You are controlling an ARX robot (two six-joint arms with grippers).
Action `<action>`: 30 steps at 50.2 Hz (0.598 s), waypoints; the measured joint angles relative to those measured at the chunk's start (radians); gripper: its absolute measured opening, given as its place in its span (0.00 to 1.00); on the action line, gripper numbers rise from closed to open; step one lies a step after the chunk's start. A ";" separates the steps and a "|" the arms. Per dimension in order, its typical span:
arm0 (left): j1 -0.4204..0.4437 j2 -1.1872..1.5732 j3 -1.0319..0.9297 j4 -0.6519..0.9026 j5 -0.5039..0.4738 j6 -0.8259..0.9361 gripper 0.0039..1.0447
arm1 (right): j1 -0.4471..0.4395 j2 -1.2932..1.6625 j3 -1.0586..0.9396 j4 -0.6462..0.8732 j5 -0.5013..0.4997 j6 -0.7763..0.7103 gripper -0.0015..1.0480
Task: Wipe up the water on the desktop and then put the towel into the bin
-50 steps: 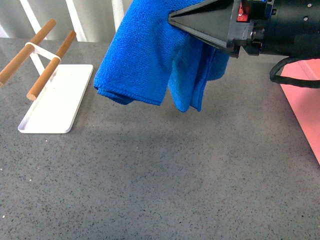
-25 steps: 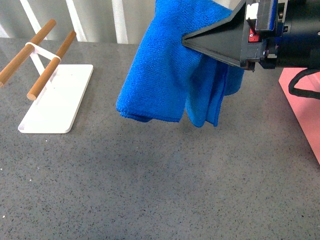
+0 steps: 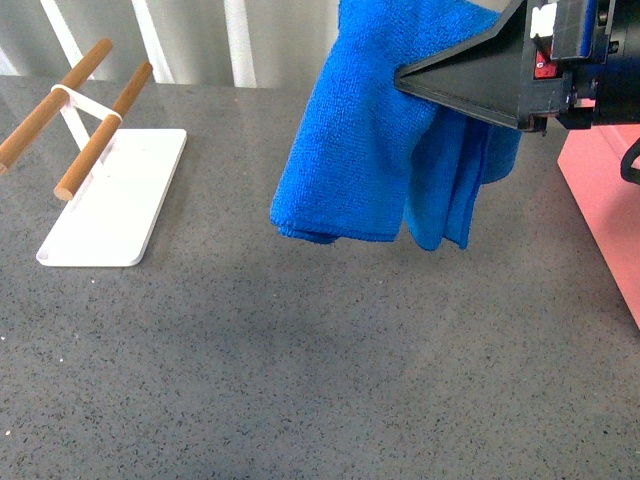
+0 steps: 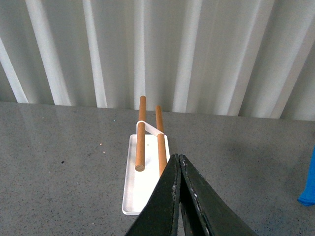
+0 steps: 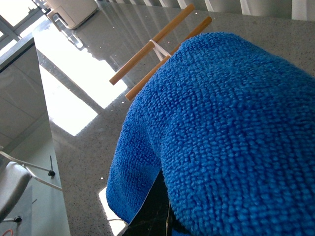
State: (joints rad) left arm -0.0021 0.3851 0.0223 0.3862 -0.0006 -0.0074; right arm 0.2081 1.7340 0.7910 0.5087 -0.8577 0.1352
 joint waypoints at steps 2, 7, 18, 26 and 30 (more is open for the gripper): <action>0.000 -0.023 0.000 -0.022 0.000 0.000 0.03 | 0.000 -0.003 0.002 -0.002 0.000 -0.002 0.04; 0.000 -0.069 0.000 -0.066 0.000 0.000 0.03 | 0.001 -0.003 0.003 -0.002 0.000 -0.005 0.04; 0.000 -0.155 0.000 -0.151 0.000 0.000 0.03 | 0.004 -0.003 0.012 -0.007 0.000 -0.008 0.04; 0.000 -0.194 0.000 -0.192 0.000 0.000 0.03 | 0.004 -0.003 0.012 -0.016 0.001 -0.015 0.04; 0.000 -0.208 0.000 -0.205 0.000 0.000 0.03 | 0.004 -0.003 0.014 -0.050 0.005 -0.024 0.04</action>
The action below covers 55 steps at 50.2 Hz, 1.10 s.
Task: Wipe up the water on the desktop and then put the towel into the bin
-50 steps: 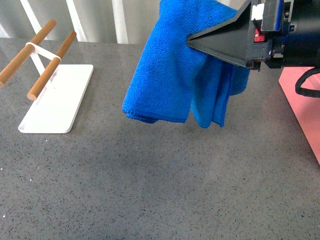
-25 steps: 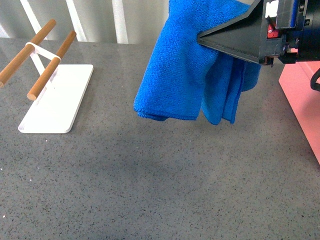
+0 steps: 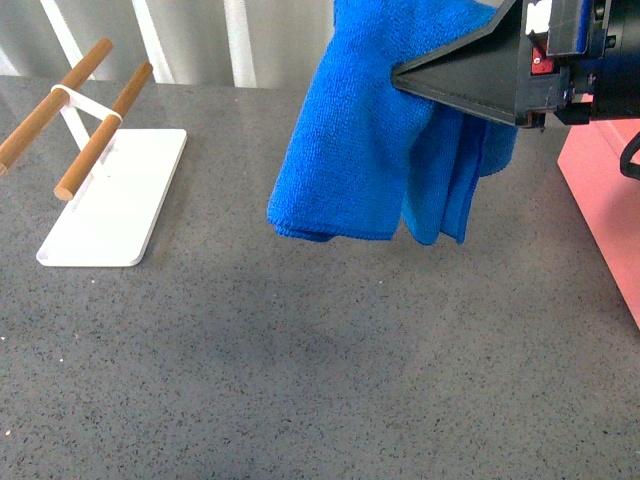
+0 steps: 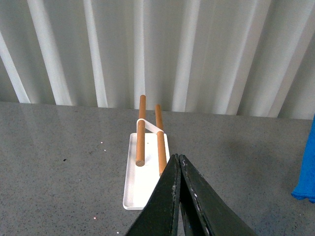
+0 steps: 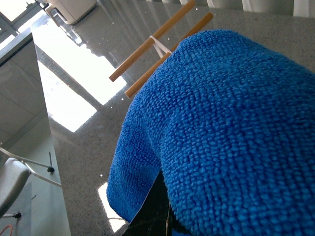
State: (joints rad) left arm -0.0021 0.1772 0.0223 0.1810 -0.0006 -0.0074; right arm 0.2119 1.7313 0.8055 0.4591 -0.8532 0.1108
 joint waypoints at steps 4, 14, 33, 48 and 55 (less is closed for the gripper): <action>0.000 -0.068 0.000 -0.089 0.000 0.000 0.03 | 0.000 0.000 0.000 -0.023 0.000 -0.011 0.04; 0.000 -0.173 0.000 -0.177 0.000 0.000 0.03 | -0.002 0.000 -0.002 -0.091 0.022 -0.089 0.04; 0.000 -0.174 0.000 -0.180 0.001 0.000 0.36 | -0.041 0.130 0.059 -0.377 0.202 -0.258 0.04; 0.000 -0.174 0.000 -0.180 0.000 0.000 0.80 | -0.035 0.374 0.262 -0.595 0.489 -0.367 0.04; 0.000 -0.174 0.000 -0.180 0.000 0.002 0.96 | -0.025 0.451 0.376 -0.651 0.560 -0.386 0.04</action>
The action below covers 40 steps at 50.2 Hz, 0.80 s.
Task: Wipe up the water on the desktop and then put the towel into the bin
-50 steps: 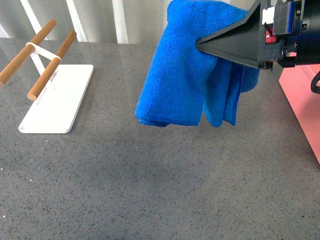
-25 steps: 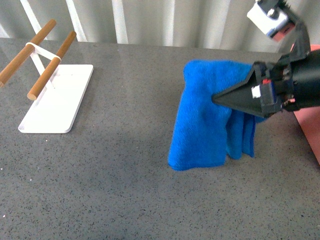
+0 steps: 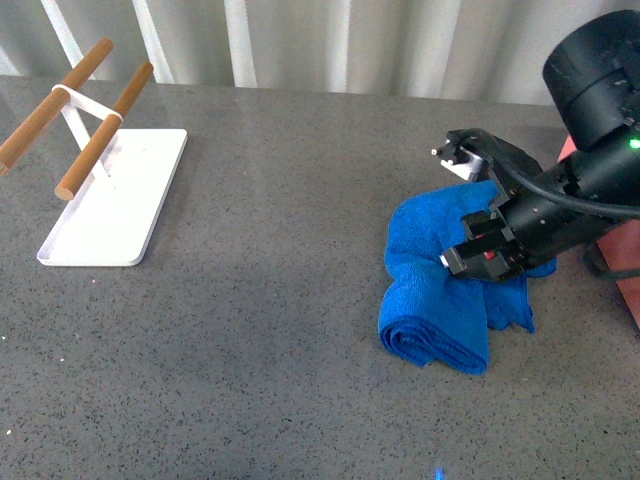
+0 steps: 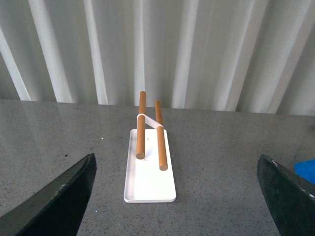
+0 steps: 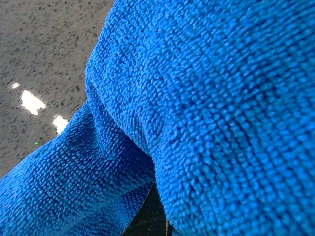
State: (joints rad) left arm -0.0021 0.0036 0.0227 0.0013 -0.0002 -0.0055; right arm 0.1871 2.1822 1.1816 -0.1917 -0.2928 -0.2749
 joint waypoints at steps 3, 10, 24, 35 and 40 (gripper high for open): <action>0.000 0.000 0.000 0.000 0.000 0.000 0.93 | 0.006 0.029 0.045 -0.014 0.039 -0.011 0.04; 0.000 0.000 0.000 0.000 0.000 0.000 0.94 | 0.026 0.107 0.188 -0.080 0.114 -0.030 0.04; 0.000 0.000 0.000 0.000 0.000 0.000 0.94 | 0.110 0.303 0.591 -0.212 0.288 -0.060 0.04; 0.000 0.000 0.000 0.000 0.000 0.000 0.94 | 0.222 0.358 0.723 -0.231 0.214 -0.032 0.04; 0.000 0.000 0.000 0.000 0.000 0.000 0.94 | 0.274 0.343 0.692 -0.211 0.180 -0.024 0.04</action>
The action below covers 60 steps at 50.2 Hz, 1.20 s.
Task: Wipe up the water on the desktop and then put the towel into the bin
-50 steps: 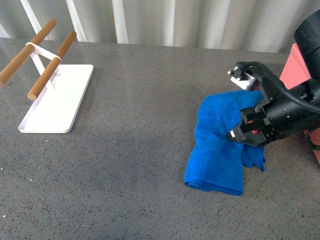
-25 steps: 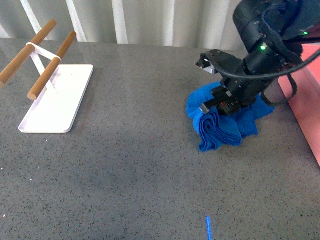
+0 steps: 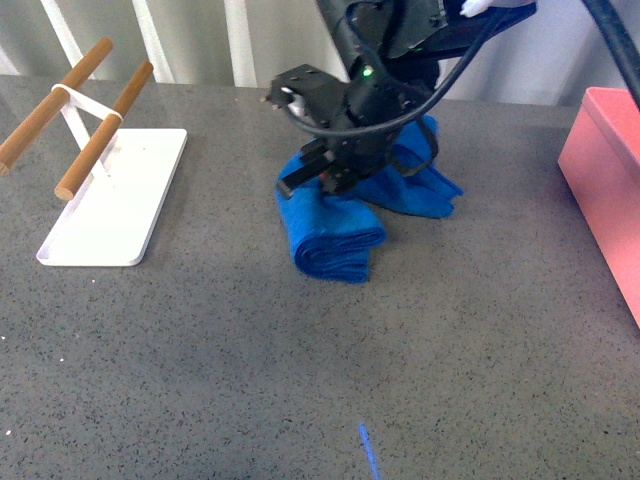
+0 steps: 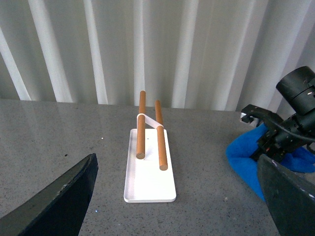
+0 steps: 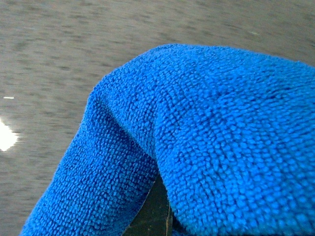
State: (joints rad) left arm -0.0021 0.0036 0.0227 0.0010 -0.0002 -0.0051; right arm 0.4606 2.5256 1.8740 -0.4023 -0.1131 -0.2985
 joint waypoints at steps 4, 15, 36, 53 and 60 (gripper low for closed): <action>0.000 0.000 0.000 0.000 0.000 0.000 0.94 | 0.031 -0.026 -0.052 0.025 -0.014 0.004 0.04; 0.000 0.000 0.000 0.000 0.000 0.000 0.94 | 0.030 -0.216 -0.212 0.035 0.064 0.011 0.04; 0.000 0.000 0.000 0.000 0.000 0.000 0.94 | -0.107 -0.601 -0.017 -0.246 0.397 0.027 0.04; 0.000 0.000 0.000 0.000 0.000 0.000 0.94 | -0.224 -0.748 -0.248 -0.298 0.644 0.128 0.04; 0.000 0.000 0.000 0.000 0.000 0.000 0.94 | -0.280 -0.808 -0.317 -0.311 0.628 0.168 0.04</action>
State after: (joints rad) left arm -0.0021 0.0032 0.0227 0.0006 -0.0002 -0.0051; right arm 0.1810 1.7172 1.5566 -0.7135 0.5144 -0.1303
